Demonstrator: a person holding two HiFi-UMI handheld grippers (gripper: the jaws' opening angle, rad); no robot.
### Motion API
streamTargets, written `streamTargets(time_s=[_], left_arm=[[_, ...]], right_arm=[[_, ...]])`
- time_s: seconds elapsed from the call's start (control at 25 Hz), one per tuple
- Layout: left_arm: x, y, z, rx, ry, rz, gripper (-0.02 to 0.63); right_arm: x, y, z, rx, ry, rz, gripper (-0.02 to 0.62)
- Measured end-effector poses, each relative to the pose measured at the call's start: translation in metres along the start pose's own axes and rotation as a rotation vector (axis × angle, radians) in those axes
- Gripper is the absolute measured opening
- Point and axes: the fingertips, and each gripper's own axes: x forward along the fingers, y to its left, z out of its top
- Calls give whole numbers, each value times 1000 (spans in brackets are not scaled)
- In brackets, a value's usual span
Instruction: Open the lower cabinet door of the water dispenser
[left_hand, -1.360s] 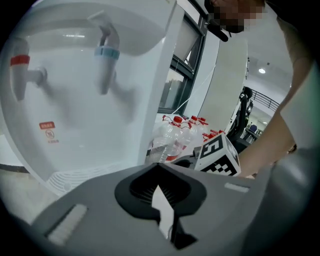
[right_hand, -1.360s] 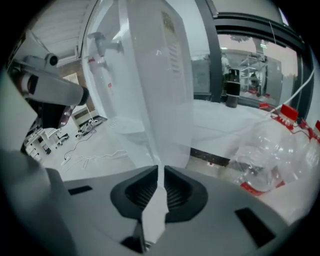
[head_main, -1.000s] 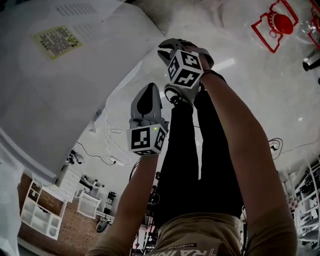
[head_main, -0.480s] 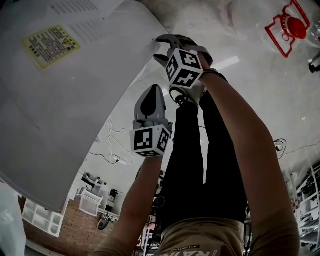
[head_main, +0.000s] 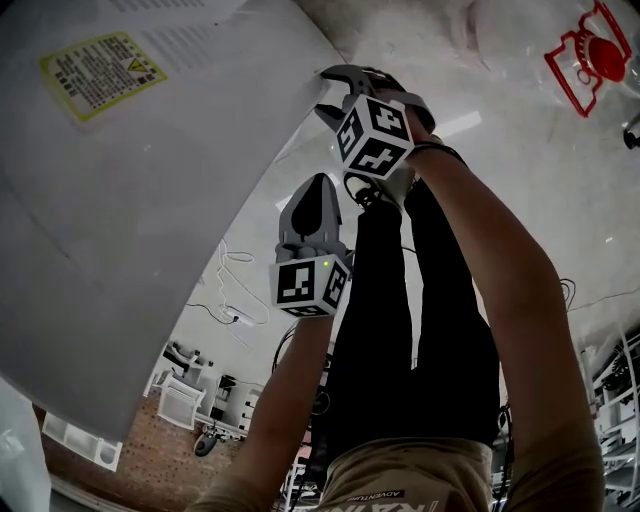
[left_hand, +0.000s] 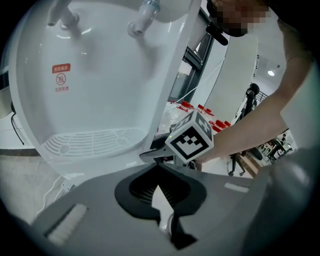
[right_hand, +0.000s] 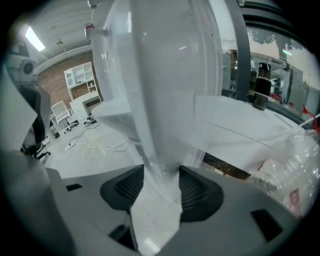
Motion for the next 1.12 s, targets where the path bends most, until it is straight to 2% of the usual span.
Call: streamTargets(time_s=[0.16, 0.28, 0.64, 1.12], left_arm=[[-4, 0, -5, 1, 6, 4, 3], [-4, 0, -5, 2, 6, 5, 3], [-4, -1, -1, 5, -4, 9, 3], [-14, 1, -7, -6, -4, 42, 3]], right_arm=[[-2, 0, -1, -14, 24, 12, 190], [-3, -2, -1, -27, 43, 21, 162], [-6, -3, -1, 8, 55, 20, 128], [-8, -4, -1, 3, 89, 40, 114]])
